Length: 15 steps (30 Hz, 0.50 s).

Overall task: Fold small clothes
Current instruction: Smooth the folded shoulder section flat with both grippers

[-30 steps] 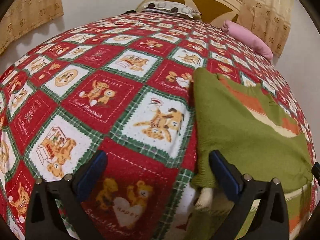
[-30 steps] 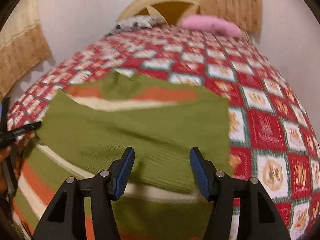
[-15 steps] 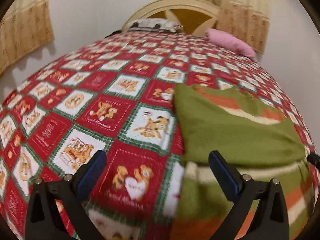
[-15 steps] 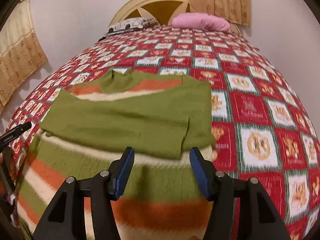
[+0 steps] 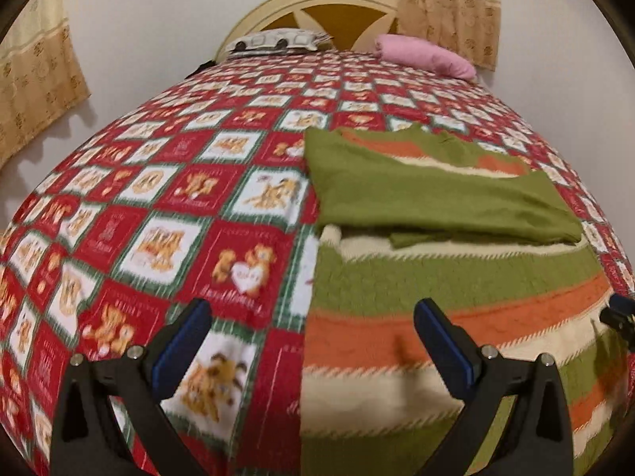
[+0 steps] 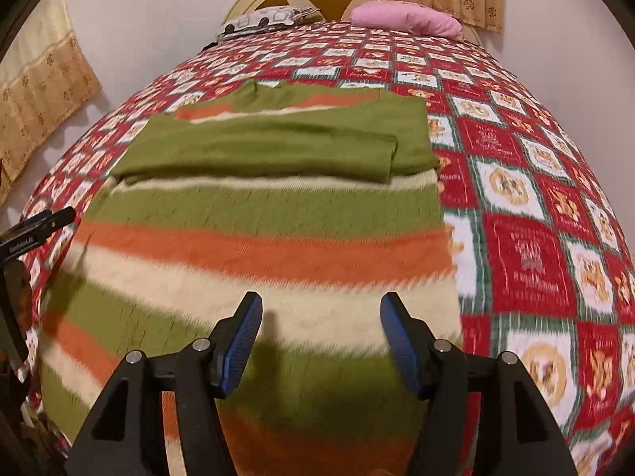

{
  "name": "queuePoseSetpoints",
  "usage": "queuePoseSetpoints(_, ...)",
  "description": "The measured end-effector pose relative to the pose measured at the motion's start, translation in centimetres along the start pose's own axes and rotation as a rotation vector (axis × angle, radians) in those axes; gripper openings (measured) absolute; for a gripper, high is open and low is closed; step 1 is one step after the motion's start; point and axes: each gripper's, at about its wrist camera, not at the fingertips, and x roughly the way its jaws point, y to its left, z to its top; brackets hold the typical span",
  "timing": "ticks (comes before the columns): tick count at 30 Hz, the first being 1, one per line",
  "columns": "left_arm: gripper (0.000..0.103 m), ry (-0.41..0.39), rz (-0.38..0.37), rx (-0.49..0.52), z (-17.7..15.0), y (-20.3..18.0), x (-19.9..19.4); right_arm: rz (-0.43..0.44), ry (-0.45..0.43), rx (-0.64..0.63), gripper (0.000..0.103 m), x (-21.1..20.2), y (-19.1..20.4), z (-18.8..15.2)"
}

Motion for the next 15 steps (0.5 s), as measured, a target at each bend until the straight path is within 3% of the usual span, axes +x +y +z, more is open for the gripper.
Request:
queuePoseSetpoints(5, 0.103, 0.014, 0.003, -0.020, -1.8, 0.4, -1.4, 0.004, -0.002, -0.013, 0.063, -1.4, 1.2, -1.9)
queuePoseSetpoints(9, 0.103, 0.025, -0.064, 0.042, -4.2, -0.2, -3.2, 0.001, -0.007, -0.021, 0.063, -2.6, 1.8, -3.2)
queuePoseSetpoints(15, 0.103, 0.045, -0.052, 0.103, -7.0, -0.8, -4.9, -0.014, -0.027, -0.027, 0.064, -3.9, 2.4, -4.8)
